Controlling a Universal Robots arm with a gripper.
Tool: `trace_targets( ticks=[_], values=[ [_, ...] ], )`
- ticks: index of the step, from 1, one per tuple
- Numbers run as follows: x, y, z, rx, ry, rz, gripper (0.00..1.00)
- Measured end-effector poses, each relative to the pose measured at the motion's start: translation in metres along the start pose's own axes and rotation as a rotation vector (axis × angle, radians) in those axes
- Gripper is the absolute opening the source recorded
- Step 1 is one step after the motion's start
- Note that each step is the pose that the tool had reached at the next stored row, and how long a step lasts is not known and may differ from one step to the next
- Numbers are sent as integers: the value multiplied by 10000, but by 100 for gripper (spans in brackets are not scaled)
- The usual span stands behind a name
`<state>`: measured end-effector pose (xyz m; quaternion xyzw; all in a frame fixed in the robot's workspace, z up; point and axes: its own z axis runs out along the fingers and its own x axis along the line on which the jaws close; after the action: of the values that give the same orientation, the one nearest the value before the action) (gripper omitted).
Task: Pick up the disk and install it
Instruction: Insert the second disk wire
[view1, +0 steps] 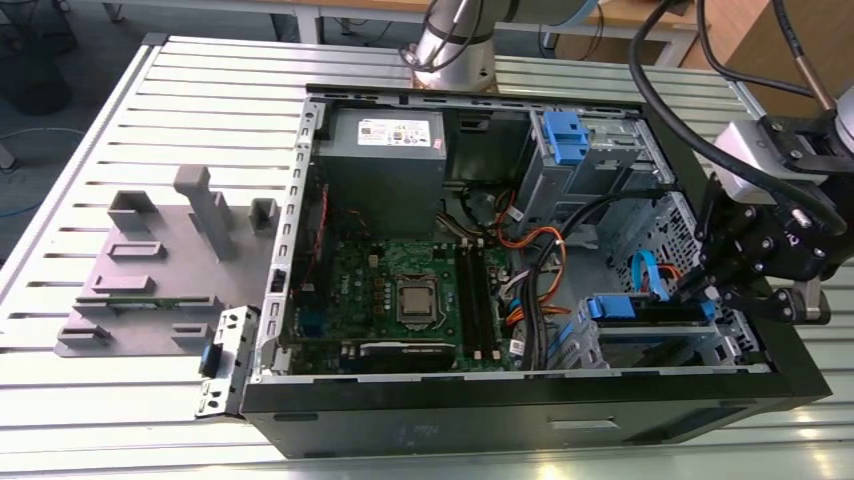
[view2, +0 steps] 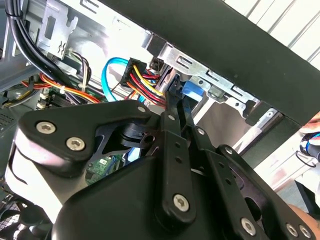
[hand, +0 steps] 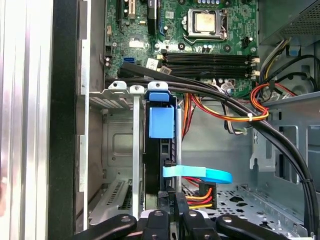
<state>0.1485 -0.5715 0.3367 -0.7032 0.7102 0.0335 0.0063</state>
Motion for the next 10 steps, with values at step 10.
trace_targets(
  ticks=[10],
  values=[
    [1, 46, 5, 6, -1, 0, 16]
  ],
)
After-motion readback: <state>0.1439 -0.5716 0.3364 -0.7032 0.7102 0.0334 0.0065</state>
